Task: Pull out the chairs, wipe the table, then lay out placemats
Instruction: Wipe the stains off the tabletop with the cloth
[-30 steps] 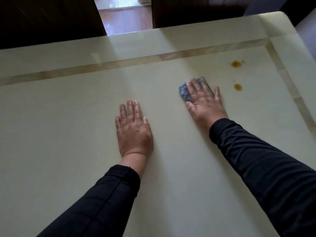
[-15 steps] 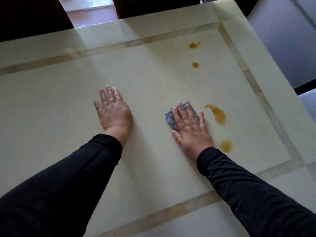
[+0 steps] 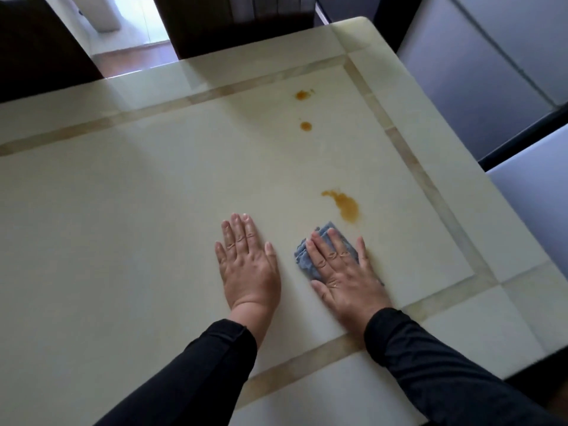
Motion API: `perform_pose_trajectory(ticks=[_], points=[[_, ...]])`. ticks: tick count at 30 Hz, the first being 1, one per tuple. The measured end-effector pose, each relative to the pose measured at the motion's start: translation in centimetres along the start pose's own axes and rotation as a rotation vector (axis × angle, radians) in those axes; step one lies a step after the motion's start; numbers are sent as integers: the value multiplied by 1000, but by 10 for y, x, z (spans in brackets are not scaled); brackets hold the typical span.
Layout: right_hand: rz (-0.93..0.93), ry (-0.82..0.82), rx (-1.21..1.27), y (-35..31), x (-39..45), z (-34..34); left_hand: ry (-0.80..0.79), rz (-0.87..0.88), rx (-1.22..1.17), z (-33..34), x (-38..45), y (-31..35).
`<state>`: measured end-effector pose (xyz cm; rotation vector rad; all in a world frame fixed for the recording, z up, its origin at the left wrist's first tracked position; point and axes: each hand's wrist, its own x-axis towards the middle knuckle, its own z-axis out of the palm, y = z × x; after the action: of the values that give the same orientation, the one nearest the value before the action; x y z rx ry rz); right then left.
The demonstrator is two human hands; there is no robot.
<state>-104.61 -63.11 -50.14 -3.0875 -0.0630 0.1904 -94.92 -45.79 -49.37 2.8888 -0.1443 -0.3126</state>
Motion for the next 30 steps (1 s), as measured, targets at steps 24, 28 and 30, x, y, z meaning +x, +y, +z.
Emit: perform_pose_trajectory(ticks=[24, 28, 30], points=[[-214, -153, -34, 86, 80, -24, 58, -42, 99, 6, 2, 7], [1, -84, 54, 41, 73, -17, 27, 71, 62, 1, 13, 27], [-42, -99, 53, 32, 67, -12, -23, 142, 1, -1, 30, 48]])
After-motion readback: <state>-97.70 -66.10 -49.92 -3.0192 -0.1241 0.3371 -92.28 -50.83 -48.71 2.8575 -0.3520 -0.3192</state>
